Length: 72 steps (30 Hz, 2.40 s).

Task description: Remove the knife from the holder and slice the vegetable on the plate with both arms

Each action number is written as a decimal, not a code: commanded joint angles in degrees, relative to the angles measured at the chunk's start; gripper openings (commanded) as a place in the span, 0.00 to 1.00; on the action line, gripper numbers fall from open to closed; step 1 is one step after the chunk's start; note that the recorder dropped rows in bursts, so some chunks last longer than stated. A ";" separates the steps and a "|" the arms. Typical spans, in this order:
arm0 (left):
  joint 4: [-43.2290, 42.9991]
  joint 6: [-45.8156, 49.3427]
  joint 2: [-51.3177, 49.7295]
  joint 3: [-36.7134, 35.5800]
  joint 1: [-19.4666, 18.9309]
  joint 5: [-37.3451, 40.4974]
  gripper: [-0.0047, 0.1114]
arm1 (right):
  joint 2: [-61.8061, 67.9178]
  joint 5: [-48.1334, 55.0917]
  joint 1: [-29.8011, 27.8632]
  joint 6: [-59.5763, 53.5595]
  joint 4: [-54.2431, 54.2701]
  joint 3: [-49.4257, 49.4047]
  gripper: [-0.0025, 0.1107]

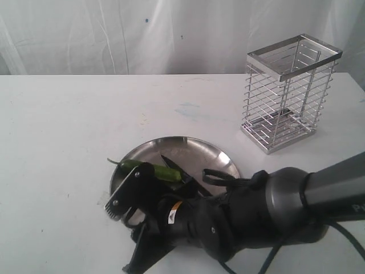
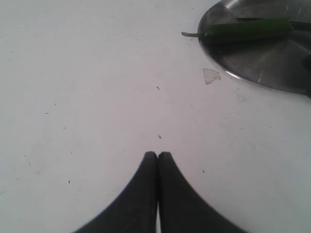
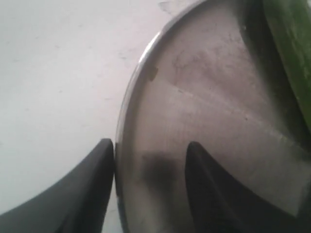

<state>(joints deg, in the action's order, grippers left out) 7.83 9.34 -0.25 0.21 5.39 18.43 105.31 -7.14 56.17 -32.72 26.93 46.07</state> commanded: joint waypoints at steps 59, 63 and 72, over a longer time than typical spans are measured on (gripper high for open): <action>0.63 -0.34 0.25 -0.21 0.23 0.48 0.04 | 8.77 61.08 -39.67 -0.68 5.48 27.65 0.58; 0.63 -0.34 0.25 -0.21 0.23 0.48 0.04 | 10.08 62.43 -39.67 -1.16 5.85 27.65 0.58; 0.63 -0.34 0.25 -0.21 0.23 0.48 0.04 | 10.22 64.68 -39.55 -6.13 10.93 27.65 0.58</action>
<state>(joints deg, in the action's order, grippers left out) 7.83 9.34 -0.25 0.21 5.39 18.43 115.70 56.75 16.67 -37.02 36.28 73.58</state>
